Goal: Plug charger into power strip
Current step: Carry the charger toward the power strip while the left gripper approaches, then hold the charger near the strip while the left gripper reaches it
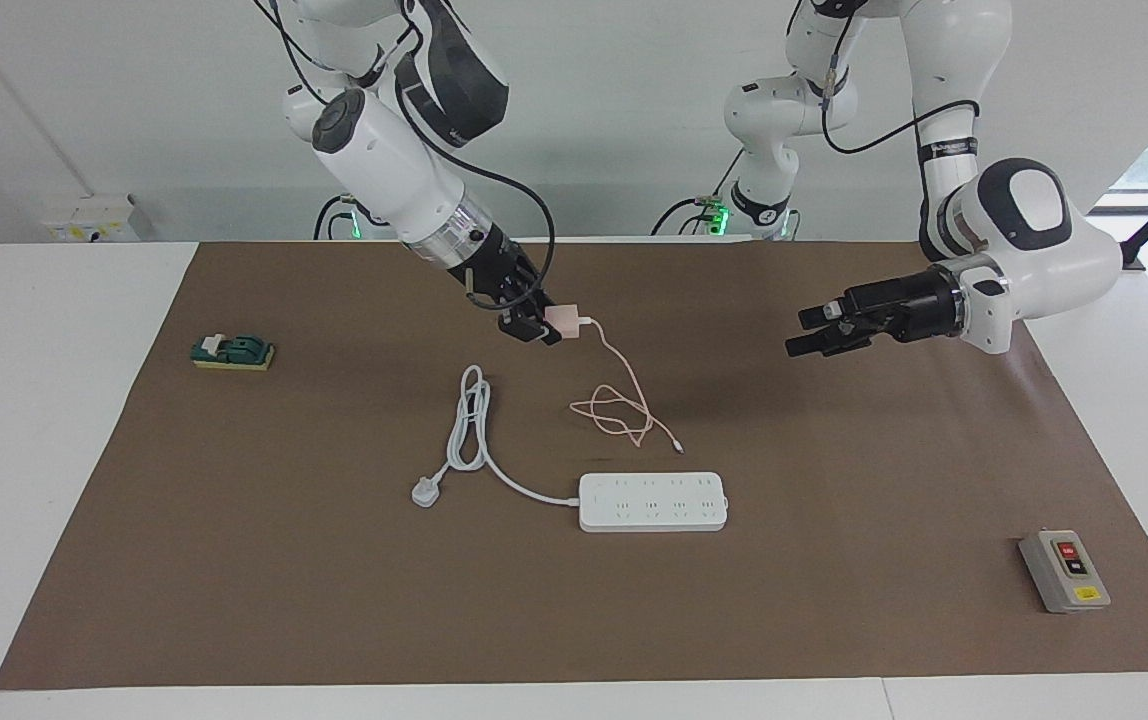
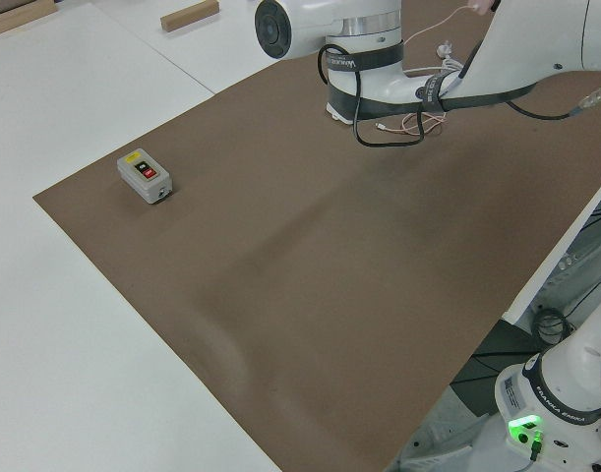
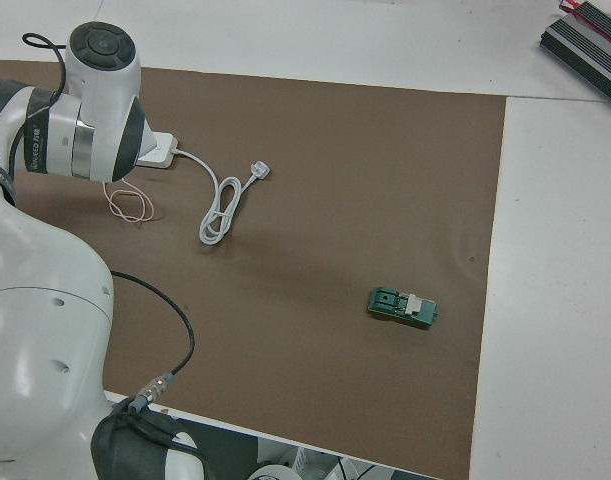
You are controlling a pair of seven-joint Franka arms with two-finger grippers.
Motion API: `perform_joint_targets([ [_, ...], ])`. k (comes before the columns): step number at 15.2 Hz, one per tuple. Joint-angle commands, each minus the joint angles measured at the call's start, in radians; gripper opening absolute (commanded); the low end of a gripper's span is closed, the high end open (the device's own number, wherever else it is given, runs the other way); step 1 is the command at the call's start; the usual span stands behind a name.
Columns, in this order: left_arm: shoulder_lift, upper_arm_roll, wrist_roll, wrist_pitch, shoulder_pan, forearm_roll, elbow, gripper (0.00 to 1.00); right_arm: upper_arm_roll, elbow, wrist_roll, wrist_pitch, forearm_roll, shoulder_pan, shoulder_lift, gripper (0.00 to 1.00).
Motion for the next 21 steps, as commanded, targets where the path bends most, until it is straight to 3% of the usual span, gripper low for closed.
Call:
perform_joint_targets([
  [1,0.049,-0.006,0.11,-0.09,0.045,-0.041,-0.012,1.0,-0.001,0.015,0.033,0.015,-0.025,0.02,0.01,0.0],
  [3,0.049,-0.008,0.129,-0.105,0.045,-0.041,-0.024,1.0,-0.001,0.049,0.065,0.019,-0.024,0.02,0.025,0.0],
  [8,0.052,-0.014,0.191,-0.064,-0.022,-0.095,-0.05,1.0,-0.001,0.193,0.113,0.03,-0.024,0.049,0.156,0.0],
  [14,0.023,-0.017,0.196,-0.019,-0.056,-0.113,-0.148,1.0,-0.001,0.293,0.14,0.07,-0.019,0.08,0.268,0.0],
  [21,0.008,-0.019,0.211,0.053,-0.098,-0.133,-0.199,1.0,-0.001,0.27,0.151,0.103,-0.024,0.106,0.276,0.0],
])
